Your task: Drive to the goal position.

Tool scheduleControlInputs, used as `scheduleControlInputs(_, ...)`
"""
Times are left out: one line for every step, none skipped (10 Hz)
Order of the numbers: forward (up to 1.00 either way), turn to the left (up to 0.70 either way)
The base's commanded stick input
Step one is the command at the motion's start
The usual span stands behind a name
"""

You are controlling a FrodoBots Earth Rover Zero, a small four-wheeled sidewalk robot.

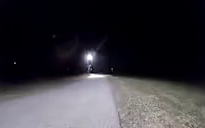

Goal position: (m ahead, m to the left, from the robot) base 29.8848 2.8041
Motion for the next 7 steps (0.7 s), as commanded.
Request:
scheduleControlInputs(1.0, 0.0)
scheduleControlInputs(1.0, 0.0)
scheduleControlInputs(1.0, 0.0)
scheduleControlInputs(1.0, 0.0)
scheduleControlInputs(1.0, 0.0)
scheduleControlInputs(0.31, 0.0)
scheduleControlInputs(0.0, 0.0)
